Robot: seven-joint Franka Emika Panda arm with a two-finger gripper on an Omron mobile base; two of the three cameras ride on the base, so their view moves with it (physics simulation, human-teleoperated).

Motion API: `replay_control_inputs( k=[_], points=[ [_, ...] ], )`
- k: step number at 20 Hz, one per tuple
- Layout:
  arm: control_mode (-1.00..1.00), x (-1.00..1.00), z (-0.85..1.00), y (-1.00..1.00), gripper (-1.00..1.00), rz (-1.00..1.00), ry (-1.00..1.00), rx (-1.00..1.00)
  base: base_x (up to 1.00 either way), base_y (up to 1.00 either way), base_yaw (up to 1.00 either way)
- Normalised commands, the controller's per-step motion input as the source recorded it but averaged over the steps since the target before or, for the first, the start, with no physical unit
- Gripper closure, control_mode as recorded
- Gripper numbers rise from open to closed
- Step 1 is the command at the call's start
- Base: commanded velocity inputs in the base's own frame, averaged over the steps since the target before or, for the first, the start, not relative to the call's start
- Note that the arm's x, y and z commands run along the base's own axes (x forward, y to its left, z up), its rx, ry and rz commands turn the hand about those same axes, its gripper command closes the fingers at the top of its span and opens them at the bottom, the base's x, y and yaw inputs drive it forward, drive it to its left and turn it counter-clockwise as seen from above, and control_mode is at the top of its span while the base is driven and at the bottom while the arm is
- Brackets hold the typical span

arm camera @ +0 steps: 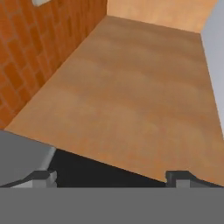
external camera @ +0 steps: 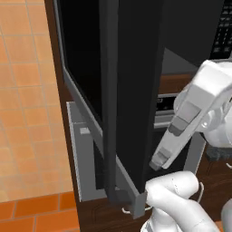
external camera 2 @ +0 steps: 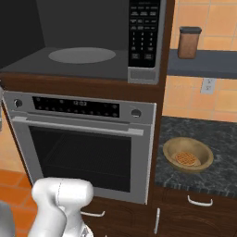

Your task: Open the microwave, place the bowl with waffle inside the microwave, then close the microwave door and turn it on.

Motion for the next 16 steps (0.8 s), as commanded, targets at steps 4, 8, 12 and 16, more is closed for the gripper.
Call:
replay_control_inputs(
  k=[4,8,12,16],
  points=[
    [-1.00,0.66,-0.10,-0.94,-1.00,-0.29,0.00,-0.03,0.00,0.00,0.00],
    [-1.00,0.69,-0.03,-1.00,-1.00,-0.23,0.00,0.00,0.00,0.00,0.00],
    [-1.00,0.20,-0.08,-1.00,-1.00,-0.35,0.06,0.00,0.00,0.00,0.00],
    [-1.00,0.00,-0.24,-1.00,-1.00,-0.53,0.20,-0.03,0.00,0.00,0.00]
  ],
)
